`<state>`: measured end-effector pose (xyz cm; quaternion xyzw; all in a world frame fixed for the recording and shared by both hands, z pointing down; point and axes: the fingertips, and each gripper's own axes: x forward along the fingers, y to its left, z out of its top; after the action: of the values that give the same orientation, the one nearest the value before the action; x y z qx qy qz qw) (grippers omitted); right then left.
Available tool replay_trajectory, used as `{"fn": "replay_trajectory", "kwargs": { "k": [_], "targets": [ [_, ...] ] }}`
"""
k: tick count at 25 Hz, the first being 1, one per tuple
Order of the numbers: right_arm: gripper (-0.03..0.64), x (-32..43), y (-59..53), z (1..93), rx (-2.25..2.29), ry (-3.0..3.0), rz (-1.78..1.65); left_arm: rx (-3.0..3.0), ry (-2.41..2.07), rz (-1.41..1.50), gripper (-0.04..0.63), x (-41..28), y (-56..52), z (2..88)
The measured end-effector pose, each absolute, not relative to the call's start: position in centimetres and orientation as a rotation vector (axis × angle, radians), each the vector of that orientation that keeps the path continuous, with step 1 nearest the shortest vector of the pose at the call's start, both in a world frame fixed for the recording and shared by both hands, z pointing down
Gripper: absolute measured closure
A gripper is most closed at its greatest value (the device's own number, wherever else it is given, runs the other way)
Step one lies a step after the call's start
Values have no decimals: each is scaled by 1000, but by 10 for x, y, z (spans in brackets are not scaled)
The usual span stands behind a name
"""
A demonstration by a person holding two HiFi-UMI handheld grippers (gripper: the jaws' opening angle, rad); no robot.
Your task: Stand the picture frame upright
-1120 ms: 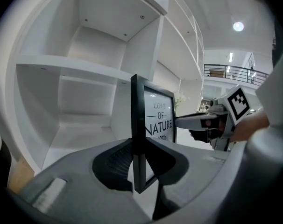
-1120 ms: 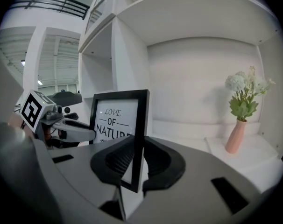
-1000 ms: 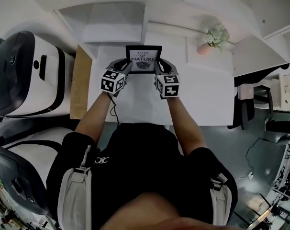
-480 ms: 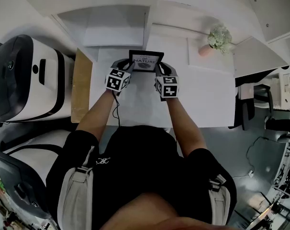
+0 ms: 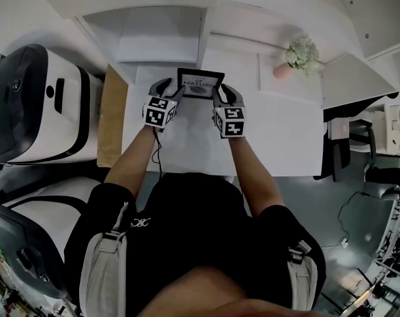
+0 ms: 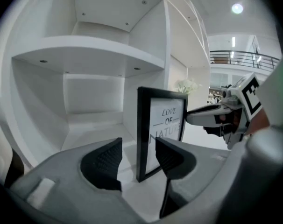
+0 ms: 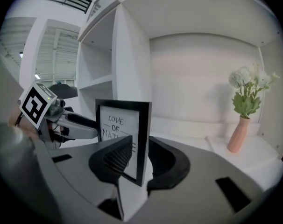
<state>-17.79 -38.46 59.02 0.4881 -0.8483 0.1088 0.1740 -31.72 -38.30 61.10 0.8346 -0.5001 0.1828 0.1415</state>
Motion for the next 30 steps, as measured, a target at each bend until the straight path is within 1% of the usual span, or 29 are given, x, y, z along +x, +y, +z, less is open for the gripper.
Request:
{"fn": "replay_trajectory", "kwargs": {
  "k": [4,8,10,12,14,15,16,17,23,30],
  "targets": [
    [520,-167,-381,556,1463,-2461,218,2419,-1542,406,368,-324,-374,568],
    [522,-155,-373,515,1534,-2527,150,2483,-1646,337,405,-322,-358,517],
    [522,-147,-370,493,1571,-2553,110,2514,-1706,306,444,-318,-349,489],
    [523,-141,-366,472,1592,-2577,75,2522,-1771,267,504,-312,-341,463],
    [543,-135,-360,453,1597,-2598,38,2496,-1829,241,561,-306,-334,445],
    [568,-132,-356,445,1602,-2606,17,2475,-1850,239,572,-303,-331,439],
    [599,-128,-353,437,1610,-2612,-3,2456,-1865,240,575,-299,-328,434],
    [614,-123,-349,430,1616,-2618,-18,2442,-1876,239,578,-295,-325,429],
    [615,-80,-328,399,1648,-2645,-58,2440,-1866,204,578,-253,-305,403],
    [615,-8,-317,385,1748,-2600,-82,2494,-1767,202,578,-182,-302,401]
  ]
}}
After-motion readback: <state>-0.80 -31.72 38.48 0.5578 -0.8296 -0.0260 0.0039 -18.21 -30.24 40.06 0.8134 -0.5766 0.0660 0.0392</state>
